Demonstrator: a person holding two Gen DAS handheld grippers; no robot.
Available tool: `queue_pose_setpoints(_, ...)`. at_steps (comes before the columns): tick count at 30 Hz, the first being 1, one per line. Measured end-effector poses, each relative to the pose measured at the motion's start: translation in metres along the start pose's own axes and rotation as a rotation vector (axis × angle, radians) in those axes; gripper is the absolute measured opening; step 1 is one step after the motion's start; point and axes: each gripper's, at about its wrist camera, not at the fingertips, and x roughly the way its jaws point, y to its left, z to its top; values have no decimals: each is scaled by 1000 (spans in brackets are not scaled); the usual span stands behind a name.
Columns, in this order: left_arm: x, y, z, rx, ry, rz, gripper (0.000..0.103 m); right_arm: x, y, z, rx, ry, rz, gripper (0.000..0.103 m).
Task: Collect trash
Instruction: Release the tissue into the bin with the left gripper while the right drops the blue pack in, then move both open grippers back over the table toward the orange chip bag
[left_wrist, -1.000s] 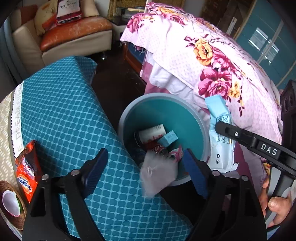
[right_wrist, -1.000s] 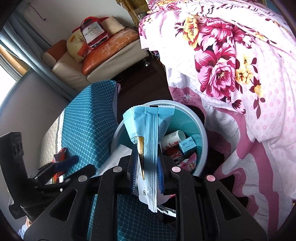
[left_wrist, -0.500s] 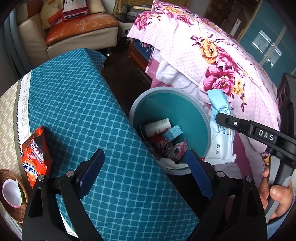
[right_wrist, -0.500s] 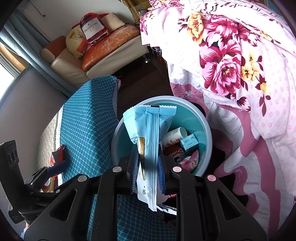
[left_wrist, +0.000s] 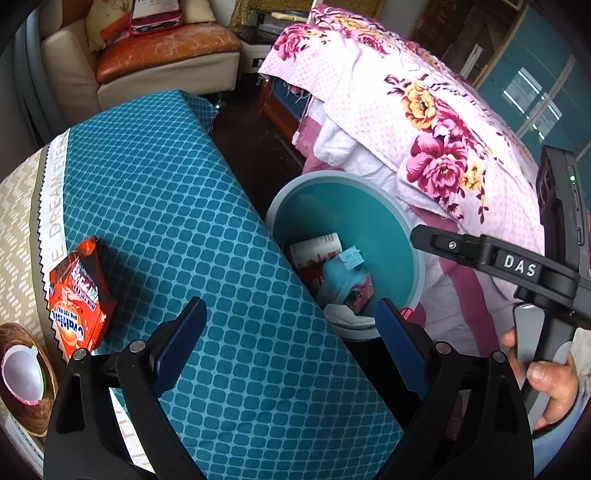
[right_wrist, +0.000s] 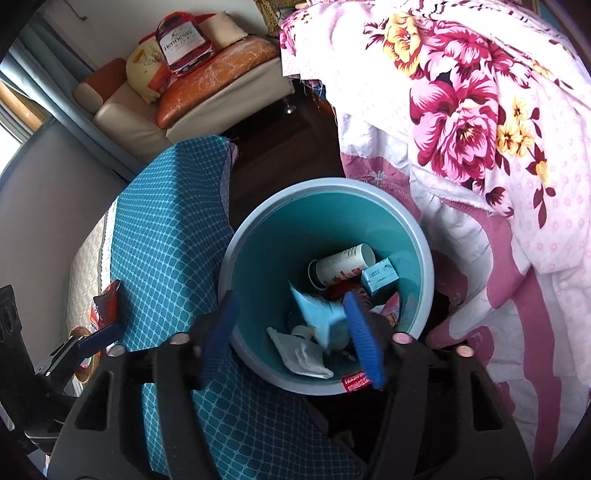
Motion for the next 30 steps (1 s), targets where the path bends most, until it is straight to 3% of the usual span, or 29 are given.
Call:
queue_pose_setpoints(14,-41,26,-36,-49,-23,20,93,-15,24,-23,-18,27,23,75)
queue_pose_setpoints(30,-125,114,-117,-162,-67,122,93,-27,126,-86,-244,108,68,76)
